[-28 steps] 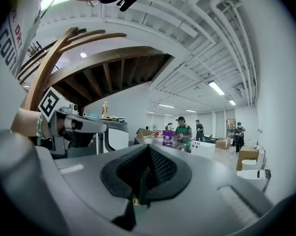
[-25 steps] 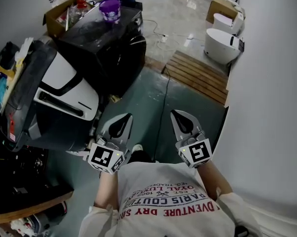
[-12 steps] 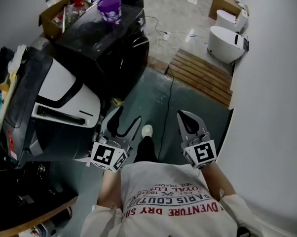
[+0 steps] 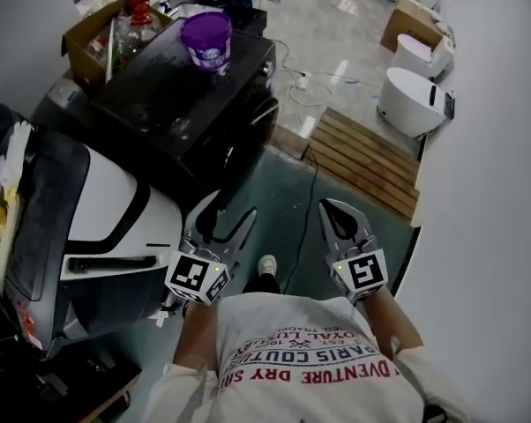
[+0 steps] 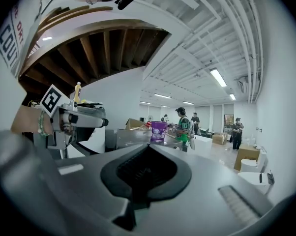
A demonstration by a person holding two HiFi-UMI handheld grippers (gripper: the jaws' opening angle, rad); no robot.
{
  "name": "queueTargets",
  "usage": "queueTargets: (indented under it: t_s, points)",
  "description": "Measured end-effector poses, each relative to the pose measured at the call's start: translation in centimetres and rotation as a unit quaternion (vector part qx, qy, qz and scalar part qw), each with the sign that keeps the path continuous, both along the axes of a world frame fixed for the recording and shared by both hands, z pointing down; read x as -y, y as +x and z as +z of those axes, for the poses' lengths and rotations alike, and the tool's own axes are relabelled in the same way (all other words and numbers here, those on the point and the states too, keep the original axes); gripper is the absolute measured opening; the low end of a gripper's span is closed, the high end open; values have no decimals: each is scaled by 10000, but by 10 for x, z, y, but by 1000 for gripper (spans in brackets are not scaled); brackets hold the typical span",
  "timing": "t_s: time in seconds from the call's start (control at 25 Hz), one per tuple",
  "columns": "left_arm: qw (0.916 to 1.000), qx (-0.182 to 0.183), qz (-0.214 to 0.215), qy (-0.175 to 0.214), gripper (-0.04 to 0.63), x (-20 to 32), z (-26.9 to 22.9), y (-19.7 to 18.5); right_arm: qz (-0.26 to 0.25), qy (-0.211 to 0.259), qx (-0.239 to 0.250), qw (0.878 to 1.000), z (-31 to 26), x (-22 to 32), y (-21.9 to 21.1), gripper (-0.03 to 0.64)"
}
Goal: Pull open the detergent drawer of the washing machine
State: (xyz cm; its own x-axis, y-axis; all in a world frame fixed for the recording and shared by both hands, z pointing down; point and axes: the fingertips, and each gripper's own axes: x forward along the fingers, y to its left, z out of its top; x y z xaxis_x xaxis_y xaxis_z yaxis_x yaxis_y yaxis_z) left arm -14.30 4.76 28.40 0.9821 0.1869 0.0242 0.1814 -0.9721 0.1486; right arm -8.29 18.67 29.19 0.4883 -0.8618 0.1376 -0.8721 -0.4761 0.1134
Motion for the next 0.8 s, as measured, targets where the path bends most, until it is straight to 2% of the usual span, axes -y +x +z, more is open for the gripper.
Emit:
queueTargets:
  t_s: [0.32,0.6,0.8]
  points:
    - [9996,163,-188,-128,275,82,17,74,-210,-51,76,9997,9,91,85,2]
    - [9973,353,-540,-342,275,123,40,103,-661,-256,111,9974,28,141,126,2]
    - [9926,449,-1047,-416,275,141,49,119,-1289,-335,167,9909,39,171,154,2]
